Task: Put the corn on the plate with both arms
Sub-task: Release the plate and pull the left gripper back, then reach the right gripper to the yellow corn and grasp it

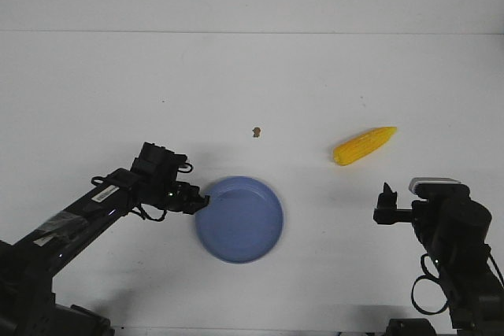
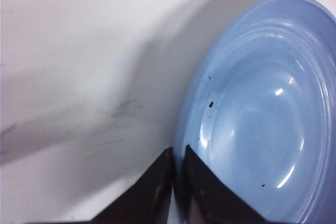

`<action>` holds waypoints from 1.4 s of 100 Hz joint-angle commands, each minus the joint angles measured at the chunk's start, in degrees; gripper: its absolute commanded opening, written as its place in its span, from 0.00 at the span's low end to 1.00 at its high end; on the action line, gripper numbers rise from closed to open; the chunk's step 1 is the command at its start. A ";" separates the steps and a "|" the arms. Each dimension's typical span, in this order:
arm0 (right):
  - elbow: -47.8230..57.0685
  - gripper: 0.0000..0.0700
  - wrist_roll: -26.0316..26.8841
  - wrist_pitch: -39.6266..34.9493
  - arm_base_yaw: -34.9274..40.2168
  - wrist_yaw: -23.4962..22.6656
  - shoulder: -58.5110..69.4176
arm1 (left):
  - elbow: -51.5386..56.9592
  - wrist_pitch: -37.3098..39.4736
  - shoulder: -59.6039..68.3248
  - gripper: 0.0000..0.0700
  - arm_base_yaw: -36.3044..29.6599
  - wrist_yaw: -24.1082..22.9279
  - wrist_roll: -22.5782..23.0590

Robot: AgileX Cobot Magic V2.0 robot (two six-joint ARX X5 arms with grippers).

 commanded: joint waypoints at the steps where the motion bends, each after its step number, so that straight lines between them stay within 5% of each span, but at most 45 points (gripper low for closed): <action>1: 0.92 0.87 0.42 0.61 0.07 -0.04 0.24 | 0.52 0.17 1.20 0.09 -0.50 0.22 -0.55; 29: 0.92 0.87 0.42 0.70 0.07 -0.04 0.24 | 0.52 1.22 1.07 0.60 -0.55 0.22 -1.70; 43: 0.92 0.87 0.42 0.70 0.07 -0.04 0.24 | 0.55 4.24 -0.24 1.00 -0.52 0.26 -2.03; 62: 0.92 0.87 0.42 0.81 0.07 -0.07 0.24 | 0.55 8.90 -5.95 1.00 0.42 -1.38 -0.52; 82: 0.92 0.87 0.42 1.01 0.07 -0.07 0.24 | 0.66 7.23 -15.93 1.00 1.57 -19.37 5.73; 101: 0.92 0.87 1.53 1.03 0.07 -0.04 0.26 | 0.66 1.03 -23.76 1.00 3.87 -30.01 10.23; 140: 0.92 0.87 12.61 9.68 0.00 1.70 12.28 | 0.66 -1.25 -26.97 1.00 7.93 -30.80 9.62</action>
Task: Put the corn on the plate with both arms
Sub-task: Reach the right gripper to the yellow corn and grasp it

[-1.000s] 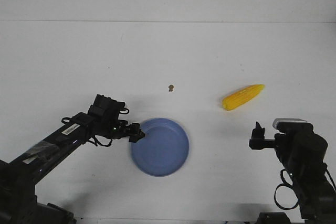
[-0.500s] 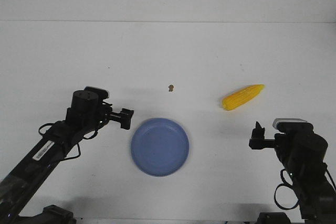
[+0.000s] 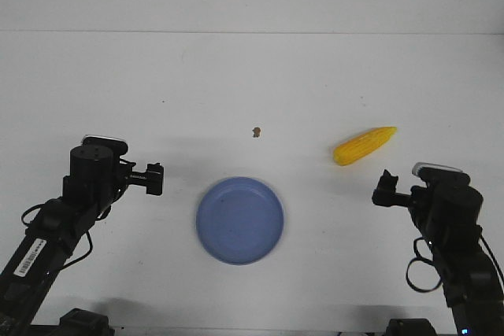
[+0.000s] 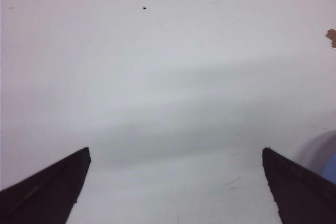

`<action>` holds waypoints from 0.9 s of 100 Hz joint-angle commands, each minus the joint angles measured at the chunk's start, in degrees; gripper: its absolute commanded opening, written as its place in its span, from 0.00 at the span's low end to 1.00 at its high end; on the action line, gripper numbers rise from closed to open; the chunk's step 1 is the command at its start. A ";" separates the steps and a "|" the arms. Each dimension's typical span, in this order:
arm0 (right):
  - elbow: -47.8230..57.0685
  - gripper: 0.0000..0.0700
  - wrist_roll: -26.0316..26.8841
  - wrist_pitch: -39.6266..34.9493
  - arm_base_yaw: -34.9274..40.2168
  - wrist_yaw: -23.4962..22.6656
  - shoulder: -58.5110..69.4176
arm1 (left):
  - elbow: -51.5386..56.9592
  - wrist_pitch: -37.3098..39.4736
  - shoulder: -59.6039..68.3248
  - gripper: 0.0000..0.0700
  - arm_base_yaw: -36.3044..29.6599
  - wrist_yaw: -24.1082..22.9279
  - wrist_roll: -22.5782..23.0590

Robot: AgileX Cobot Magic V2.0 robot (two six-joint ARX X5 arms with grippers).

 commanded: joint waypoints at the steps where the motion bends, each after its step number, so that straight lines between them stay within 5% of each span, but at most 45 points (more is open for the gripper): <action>1: 0.90 0.87 4.13 3.45 0.02 -0.09 4.52 | 0.66 0.66 0.61 1.00 -0.09 0.09 0.68; 46: 2.49 0.89 18.51 22.40 -0.02 -6.47 32.28 | 0.66 0.66 0.61 1.00 -0.13 0.11 0.61; 90: 7.50 0.89 20.61 26.97 -0.44 -6.88 43.78 | 0.66 0.68 0.61 1.00 -0.13 0.13 0.24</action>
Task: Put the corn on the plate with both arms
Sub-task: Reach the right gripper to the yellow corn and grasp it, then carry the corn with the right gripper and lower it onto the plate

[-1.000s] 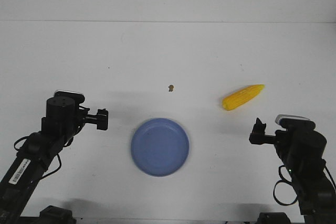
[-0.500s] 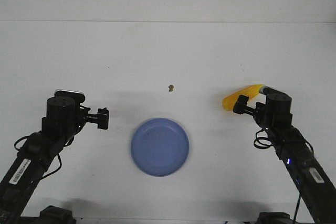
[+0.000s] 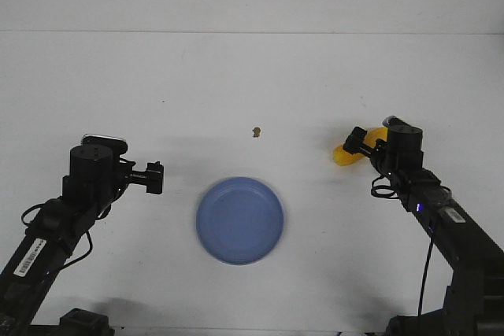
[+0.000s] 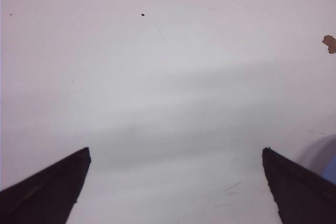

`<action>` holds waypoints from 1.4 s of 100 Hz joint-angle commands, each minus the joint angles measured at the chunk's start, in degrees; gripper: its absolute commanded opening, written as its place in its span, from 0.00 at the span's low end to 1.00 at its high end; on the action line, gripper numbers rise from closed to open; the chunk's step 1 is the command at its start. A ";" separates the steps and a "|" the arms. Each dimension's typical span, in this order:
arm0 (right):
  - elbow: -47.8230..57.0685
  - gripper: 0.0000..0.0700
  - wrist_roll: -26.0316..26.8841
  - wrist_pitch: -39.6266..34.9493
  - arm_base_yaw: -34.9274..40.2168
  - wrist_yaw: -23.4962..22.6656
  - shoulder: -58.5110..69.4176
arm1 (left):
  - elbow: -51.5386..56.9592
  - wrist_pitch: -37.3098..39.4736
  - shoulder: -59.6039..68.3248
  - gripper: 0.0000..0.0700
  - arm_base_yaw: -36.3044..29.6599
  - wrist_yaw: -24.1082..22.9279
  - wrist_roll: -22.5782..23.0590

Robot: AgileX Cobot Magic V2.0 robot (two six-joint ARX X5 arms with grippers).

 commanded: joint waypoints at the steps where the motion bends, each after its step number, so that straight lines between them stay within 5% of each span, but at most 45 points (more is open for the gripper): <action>1: 1.44 0.89 0.79 0.57 -0.13 -0.17 1.86 | 0.66 0.26 0.59 1.00 -0.11 0.15 0.28; 19: 3.17 0.88 1.60 0.57 -0.44 -1.55 4.81 | 0.66 0.26 0.59 1.00 -0.11 0.15 0.26; 35: 3.37 0.70 1.60 0.52 -0.44 -2.19 5.64 | 0.66 0.26 0.59 1.00 -0.11 0.15 0.07; 46: 3.37 0.68 1.62 0.57 -0.44 -2.86 5.66 | 0.66 0.26 0.59 1.00 -0.11 0.15 -0.04; 52: 3.37 0.53 1.60 0.44 -0.44 -3.63 5.66 | 0.66 0.26 0.59 1.00 -0.11 0.15 -0.17; 58: 3.37 0.27 1.51 0.17 -0.44 -4.76 5.66 | 0.66 0.24 0.59 1.00 -0.11 0.15 -0.17; 63: 3.37 0.19 1.51 0.15 -0.44 -5.38 5.66 | 0.66 0.24 0.59 1.00 -0.11 0.15 -0.17; 108: 3.39 0.19 -0.96 -1.66 2.32 -13.70 -1.20 | 0.66 0.24 0.59 1.00 -0.11 0.15 -0.35; 140: 3.39 0.19 -7.34 -12.81 20.06 -14.86 -10.60 | 0.66 0.24 0.59 1.00 -0.11 0.15 -0.35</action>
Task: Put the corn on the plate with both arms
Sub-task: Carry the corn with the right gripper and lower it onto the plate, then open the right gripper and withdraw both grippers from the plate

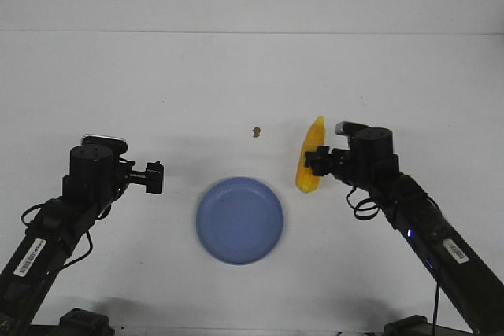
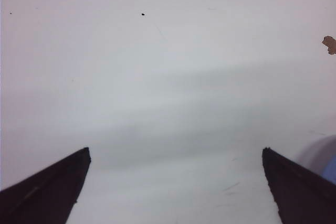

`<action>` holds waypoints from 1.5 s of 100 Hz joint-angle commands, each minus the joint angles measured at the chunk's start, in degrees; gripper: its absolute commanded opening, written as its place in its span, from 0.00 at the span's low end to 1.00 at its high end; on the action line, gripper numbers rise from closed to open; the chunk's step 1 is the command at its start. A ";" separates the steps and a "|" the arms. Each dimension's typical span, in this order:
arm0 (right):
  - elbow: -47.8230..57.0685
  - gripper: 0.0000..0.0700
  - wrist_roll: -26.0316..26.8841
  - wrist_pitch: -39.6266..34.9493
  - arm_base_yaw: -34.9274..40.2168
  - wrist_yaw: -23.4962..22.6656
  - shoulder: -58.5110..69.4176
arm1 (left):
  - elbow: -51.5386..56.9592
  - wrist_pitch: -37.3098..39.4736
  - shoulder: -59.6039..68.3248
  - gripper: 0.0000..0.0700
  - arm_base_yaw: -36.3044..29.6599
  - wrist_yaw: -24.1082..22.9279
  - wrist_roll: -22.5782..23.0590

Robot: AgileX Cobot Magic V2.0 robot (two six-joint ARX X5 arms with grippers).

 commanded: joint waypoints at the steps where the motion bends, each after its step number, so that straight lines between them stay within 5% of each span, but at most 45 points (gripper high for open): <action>1: 0.83 0.19 -2.01 -0.35 4.31 -0.04 0.70 | 0.66 0.26 0.59 1.00 -0.11 0.15 0.04; 15: 0.83 0.19 -2.43 -0.61 13.05 0.98 1.86 | 0.66 0.26 0.59 1.00 -0.11 0.15 0.04; 34: 0.83 0.23 -3.37 -2.14 21.51 8.22 4.61 | 0.66 0.26 0.59 1.00 -0.11 0.15 0.07; 43: 0.83 0.31 -3.43 -2.45 23.19 8.22 5.86 | 0.66 0.24 0.59 1.00 -0.11 0.15 0.07; 62: 0.83 0.67 -3.48 -2.75 24.11 10.10 6.86 | 0.66 0.26 0.59 1.00 -0.11 0.15 0.04; 83: 0.83 0.72 -4.52 -2.64 23.47 10.40 6.73 | 0.66 0.22 0.59 1.00 -0.11 0.15 0.07; 114: 0.83 0.72 -12.57 -2.14 14.27 14.34 -2.23 | 0.66 0.04 0.57 1.00 -0.11 0.13 -0.13; 127: 0.83 0.72 -16.96 -5.16 6.60 19.19 -9.81 | 0.66 0.57 0.57 1.00 -0.11 0.13 -0.13; 150: 0.66 0.72 -24.24 -9.51 -7.82 19.76 -23.06 | 0.66 2.08 0.28 1.00 -0.11 0.13 -0.42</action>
